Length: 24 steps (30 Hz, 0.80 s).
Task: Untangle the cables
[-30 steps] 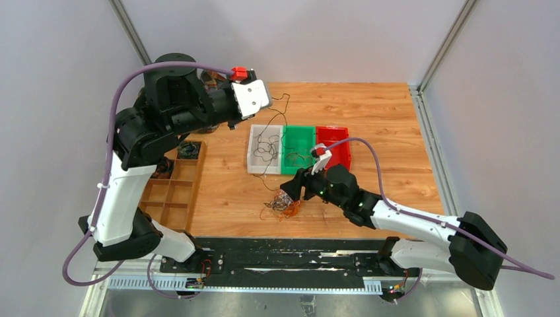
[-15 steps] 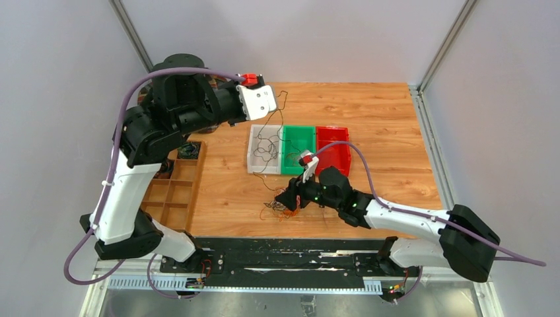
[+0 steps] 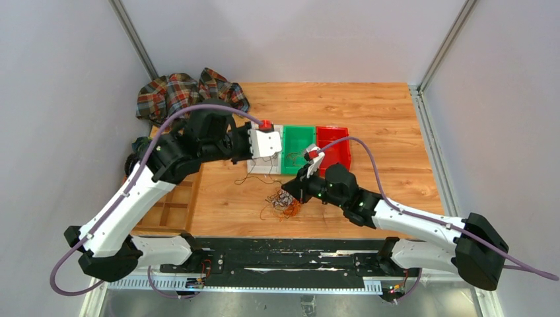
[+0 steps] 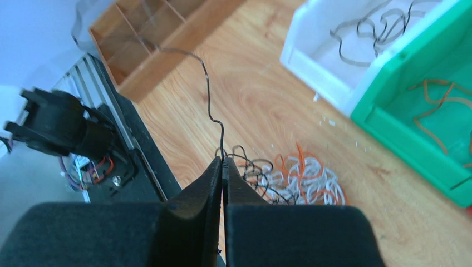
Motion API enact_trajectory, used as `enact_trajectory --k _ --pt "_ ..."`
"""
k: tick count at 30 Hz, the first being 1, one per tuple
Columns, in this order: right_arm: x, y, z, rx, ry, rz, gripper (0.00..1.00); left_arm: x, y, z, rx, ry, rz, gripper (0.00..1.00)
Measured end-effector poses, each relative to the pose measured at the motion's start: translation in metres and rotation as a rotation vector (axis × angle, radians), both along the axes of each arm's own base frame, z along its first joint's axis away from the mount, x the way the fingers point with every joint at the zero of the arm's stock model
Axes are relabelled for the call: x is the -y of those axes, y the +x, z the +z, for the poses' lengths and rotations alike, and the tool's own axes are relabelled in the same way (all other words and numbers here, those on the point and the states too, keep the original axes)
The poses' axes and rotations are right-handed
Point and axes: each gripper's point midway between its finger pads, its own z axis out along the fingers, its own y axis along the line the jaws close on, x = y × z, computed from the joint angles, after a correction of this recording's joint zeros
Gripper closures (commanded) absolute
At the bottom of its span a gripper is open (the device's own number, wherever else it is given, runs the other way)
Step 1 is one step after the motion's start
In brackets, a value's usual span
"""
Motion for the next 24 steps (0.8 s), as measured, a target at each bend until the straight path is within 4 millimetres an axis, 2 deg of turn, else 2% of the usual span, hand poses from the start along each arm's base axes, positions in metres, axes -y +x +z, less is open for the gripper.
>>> enact_trajectory --k 3,6,9,14,24 --pt "-0.002 0.005 0.025 0.042 0.047 -0.013 1.0 -0.003 -0.013 -0.046 -0.093 0.017 -0.004 0.98" --pt "-0.005 0.007 0.041 0.068 0.085 -0.016 0.99 -0.005 -0.023 -0.083 -0.161 0.023 -0.008 0.95" --pt "-0.006 0.008 0.045 0.074 0.096 -0.017 0.99 -0.005 -0.032 -0.106 -0.194 0.016 -0.03 0.91" --pt "-0.007 0.008 0.049 0.079 0.114 -0.015 0.99 0.0 -0.044 -0.12 -0.215 -0.01 -0.087 0.79" --pt "-0.013 0.004 0.062 0.091 0.147 0.023 0.99 0.018 -0.031 -0.122 -0.184 -0.05 -0.106 0.61"
